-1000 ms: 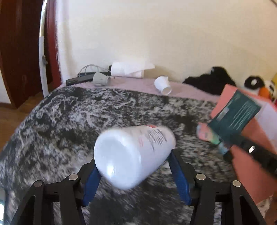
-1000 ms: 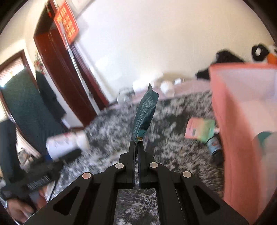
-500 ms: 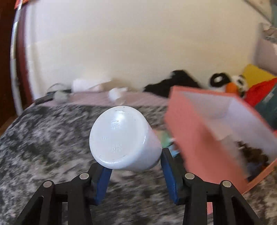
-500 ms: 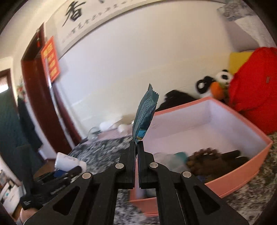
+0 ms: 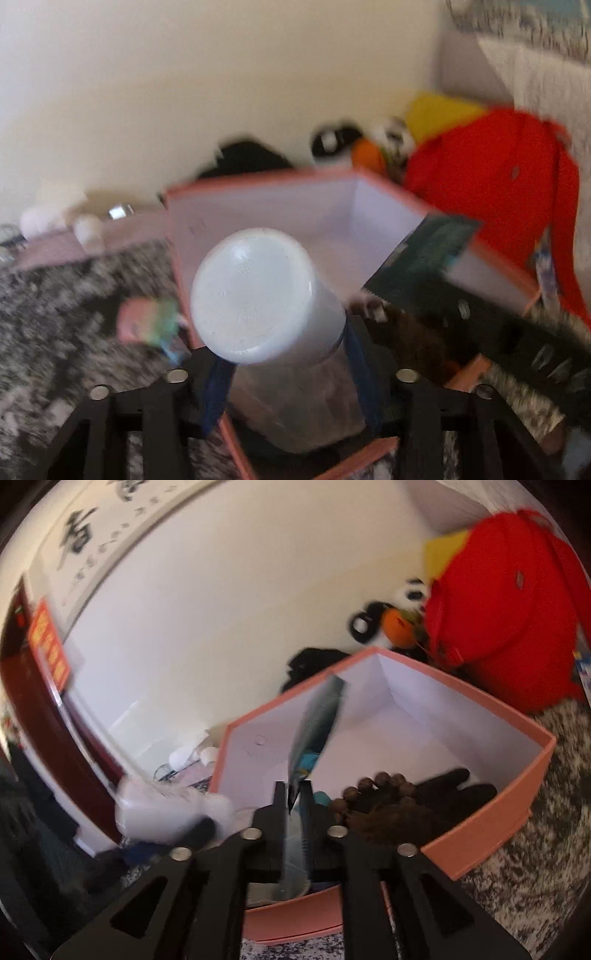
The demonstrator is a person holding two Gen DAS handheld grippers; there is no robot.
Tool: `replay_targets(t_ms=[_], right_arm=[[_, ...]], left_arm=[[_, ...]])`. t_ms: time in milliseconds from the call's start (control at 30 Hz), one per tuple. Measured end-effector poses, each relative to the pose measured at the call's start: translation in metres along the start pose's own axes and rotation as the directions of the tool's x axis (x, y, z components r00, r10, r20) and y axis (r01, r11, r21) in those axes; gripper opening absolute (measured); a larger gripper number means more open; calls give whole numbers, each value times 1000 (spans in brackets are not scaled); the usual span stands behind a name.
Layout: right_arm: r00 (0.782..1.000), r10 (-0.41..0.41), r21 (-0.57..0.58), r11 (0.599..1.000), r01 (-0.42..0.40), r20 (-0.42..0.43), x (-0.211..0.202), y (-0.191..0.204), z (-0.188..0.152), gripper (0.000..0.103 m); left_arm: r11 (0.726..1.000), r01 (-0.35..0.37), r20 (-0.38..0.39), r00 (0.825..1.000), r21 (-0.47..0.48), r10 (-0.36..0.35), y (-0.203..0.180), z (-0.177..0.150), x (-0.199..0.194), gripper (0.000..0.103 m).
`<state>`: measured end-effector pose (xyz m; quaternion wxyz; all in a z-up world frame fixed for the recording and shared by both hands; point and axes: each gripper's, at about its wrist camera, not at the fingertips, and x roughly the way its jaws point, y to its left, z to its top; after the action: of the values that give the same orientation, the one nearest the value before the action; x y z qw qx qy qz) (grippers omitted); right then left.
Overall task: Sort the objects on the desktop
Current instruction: 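Carry the pill bottle and green packet into the pink box and release, then withdraw both open grippers from the box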
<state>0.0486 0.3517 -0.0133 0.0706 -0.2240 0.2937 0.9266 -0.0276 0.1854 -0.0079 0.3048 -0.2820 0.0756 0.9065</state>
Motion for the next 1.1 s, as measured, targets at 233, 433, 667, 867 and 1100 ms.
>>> replay_targets(t_ms=[233, 433, 667, 867, 1100], right_arm=[[999, 30, 98, 995, -33, 35, -2, -12, 2, 94], [998, 19, 39, 999, -22, 61, -6, 1, 0, 94], [991, -47, -128, 990, 63, 125, -17, 37, -9, 95], [983, -24, -251, 966, 70, 181, -28, 80, -25, 98], [987, 33, -424, 905, 37, 157, -37, 139, -63, 100]], left_arm=[[1000, -7, 47, 999, 18, 6, -10, -4, -10, 103], [995, -82, 57, 995, -63, 85, 6, -8, -20, 103], [969, -234, 110, 964, -82, 243, 27, -13, -38, 103], [934, -344, 143, 924, -91, 354, 50, -15, -60, 103], [869, -478, 101, 866, -127, 491, 97, -32, -89, 103]])
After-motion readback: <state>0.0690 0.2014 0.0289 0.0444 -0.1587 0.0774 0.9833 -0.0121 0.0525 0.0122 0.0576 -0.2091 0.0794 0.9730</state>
